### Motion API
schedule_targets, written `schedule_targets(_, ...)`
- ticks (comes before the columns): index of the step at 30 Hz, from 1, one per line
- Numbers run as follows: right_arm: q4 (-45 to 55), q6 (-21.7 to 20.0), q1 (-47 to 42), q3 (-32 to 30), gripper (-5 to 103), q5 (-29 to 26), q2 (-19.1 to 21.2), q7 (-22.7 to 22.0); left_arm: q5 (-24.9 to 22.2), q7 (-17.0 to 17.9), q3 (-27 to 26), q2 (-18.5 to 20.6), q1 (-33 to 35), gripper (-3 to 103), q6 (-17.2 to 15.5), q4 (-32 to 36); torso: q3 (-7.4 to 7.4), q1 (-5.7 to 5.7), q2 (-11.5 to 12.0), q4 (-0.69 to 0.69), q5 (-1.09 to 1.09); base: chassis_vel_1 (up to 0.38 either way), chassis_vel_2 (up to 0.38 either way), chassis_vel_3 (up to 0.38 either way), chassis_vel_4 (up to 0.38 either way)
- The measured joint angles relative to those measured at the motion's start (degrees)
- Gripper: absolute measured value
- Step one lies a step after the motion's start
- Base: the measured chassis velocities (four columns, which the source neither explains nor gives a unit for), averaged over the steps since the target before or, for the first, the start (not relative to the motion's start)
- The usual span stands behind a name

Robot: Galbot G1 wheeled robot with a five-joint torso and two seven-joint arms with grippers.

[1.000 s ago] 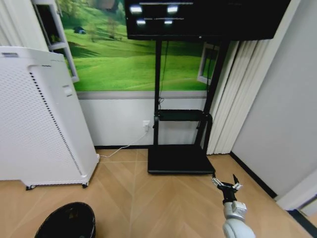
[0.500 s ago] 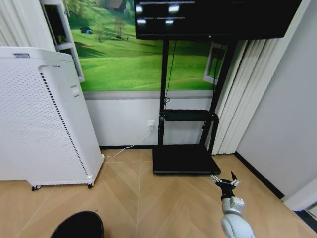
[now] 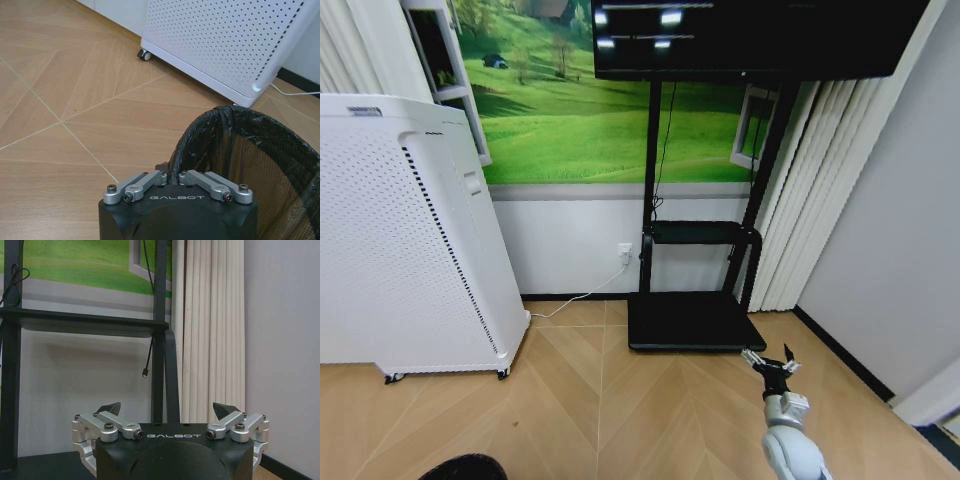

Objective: Pick up the trash bin and place the garbage on the floor into it.

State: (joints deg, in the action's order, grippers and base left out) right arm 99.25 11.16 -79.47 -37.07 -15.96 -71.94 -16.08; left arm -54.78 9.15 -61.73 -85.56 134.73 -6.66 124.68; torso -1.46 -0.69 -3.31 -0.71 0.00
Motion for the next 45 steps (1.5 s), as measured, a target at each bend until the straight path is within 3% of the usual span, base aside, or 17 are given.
schedule_targets(6,-1.26,0.31,0.35,-0.08,100,-1.05,0.30,0.34,0.76,-0.88,-1.75,-0.41,-0.08,4,1.72,-1.99,0.00,0.00,0.00,0.01,0.00,0.000,0.000,0.000,0.000)
schedule_targets(19,-1.86,0.59,-0.05,-0.20,100,-1.46,0.25,0.44,2.17,-1.72,-4.19,1.76,-5.43,4,1.55,-7.92,0.00,0.00,0.00,-0.01,0.00,0.000,0.000,0.000,0.000)
schedule_targets(28,0.31,-0.05,-0.52,-0.43,100,-1.58,0.00,0.34,5.58,-6.23,-2.05,2.38,-7.04,4,1.95,-12.05,0.00,0.00,0.00,0.00,-0.02,0.000,0.000,0.000,0.000)
schedule_targets(39,1.86,-2.99,4.22,1.07,100,-2.81,1.21,-0.01,5.25,-7.15,-1.71,1.06,-3.25,3,4.91,-11.36,0.00,0.00,0.00,0.02,-0.01,0.000,0.000,0.000,0.000)
schedule_targets(45,1.47,-2.85,3.35,0.86,100,-3.60,1.16,0.26,5.84,-6.36,-1.74,0.44,-3.89,3,4.45,-11.01,0.00,0.00,0.00,0.00,0.00,0.000,0.000,0.000,0.000)
